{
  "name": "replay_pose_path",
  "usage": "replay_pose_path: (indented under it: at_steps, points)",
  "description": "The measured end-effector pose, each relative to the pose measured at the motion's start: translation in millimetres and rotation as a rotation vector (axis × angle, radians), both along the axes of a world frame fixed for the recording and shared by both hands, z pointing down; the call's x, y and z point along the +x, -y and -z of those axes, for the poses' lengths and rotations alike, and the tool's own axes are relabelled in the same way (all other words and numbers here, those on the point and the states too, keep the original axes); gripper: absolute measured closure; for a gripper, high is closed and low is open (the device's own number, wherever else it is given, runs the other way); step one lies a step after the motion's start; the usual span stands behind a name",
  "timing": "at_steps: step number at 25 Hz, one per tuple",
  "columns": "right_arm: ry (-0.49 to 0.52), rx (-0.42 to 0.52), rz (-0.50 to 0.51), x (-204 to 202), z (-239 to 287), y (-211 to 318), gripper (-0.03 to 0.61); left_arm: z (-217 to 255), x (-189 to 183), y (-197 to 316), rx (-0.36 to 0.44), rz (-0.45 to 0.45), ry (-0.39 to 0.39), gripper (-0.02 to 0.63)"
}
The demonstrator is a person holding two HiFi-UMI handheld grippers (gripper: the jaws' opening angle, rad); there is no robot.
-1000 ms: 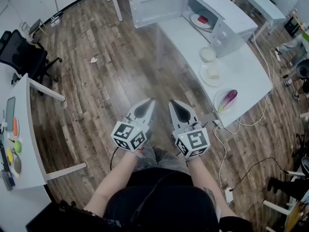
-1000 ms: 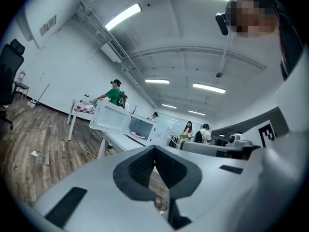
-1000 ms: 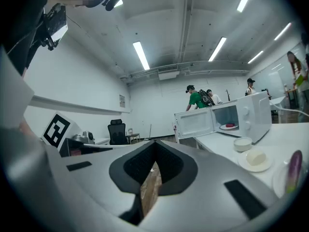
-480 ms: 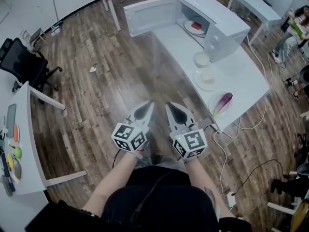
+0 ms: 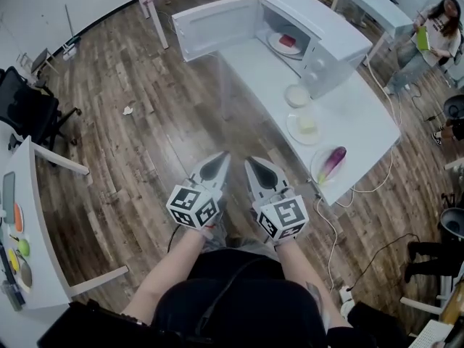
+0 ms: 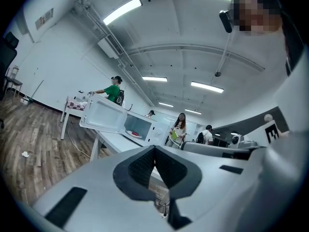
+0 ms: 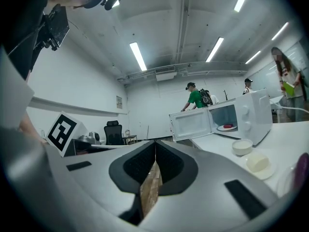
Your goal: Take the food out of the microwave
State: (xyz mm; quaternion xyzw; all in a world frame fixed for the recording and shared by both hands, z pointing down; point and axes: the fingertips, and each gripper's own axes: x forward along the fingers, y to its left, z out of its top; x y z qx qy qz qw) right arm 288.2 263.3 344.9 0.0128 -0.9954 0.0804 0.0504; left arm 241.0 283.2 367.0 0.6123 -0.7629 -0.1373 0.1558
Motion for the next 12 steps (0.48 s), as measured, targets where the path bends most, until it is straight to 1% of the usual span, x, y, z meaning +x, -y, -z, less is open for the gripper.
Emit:
replay_pose_path:
  at_steps: [6,12]
  points:
    - [-0.019,0.000,-0.008,-42,-10,12,0.558,-9,-38,20,-0.008,-0.045,-0.011,0.603]
    - [-0.012,-0.023,-0.072,-106,-10,41,0.558,-4,-101,49,-0.001,-0.110,0.009,0.603]
